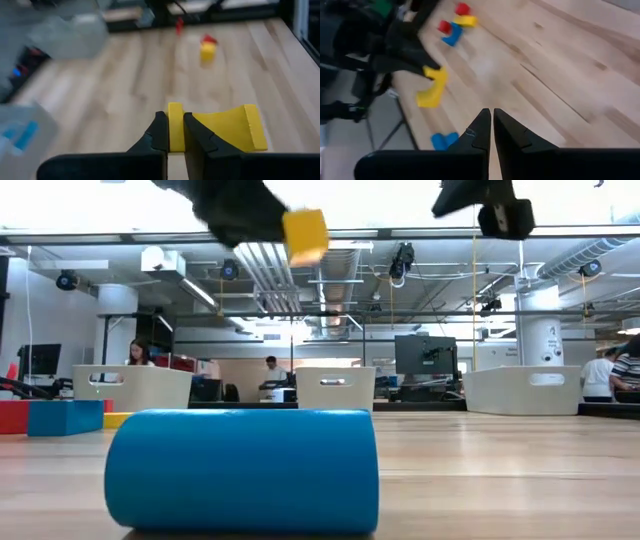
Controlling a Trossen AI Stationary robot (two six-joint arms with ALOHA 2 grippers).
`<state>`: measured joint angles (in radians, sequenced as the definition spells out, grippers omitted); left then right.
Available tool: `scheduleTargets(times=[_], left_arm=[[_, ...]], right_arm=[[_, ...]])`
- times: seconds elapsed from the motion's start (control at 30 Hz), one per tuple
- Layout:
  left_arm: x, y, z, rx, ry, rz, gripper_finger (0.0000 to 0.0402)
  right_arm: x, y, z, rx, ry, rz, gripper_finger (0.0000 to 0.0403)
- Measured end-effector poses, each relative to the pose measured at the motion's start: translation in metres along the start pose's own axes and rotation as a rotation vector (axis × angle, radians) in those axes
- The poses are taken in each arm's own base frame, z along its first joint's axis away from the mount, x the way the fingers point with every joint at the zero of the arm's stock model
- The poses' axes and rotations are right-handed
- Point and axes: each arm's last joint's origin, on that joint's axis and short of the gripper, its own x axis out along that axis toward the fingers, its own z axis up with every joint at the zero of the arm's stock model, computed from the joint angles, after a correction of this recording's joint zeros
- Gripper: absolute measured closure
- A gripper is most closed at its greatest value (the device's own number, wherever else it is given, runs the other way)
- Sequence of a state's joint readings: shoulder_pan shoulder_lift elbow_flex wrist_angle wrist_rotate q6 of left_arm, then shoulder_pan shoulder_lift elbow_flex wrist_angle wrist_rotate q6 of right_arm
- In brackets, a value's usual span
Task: Sort blocks
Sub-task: Put the yellow block into the right gray bin
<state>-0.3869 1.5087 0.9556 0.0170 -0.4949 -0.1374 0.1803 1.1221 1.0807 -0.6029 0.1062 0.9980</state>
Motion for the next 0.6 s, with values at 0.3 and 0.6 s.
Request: scheduleTargets(times=[0.3,0.6], left_arm=[[-0.011,0.024,0.042,0.056,-0.121,0.091,0.0397],[-0.004,0.035,0.078,0.170,-0.178,0.148,0.0397]], right_arm=[[-0.001,0.015,0.008,-0.028,-0.064,0.164,0.0390],[-0.001,0.015,0.007,-0.009,-0.044,0.179,0.0343]])
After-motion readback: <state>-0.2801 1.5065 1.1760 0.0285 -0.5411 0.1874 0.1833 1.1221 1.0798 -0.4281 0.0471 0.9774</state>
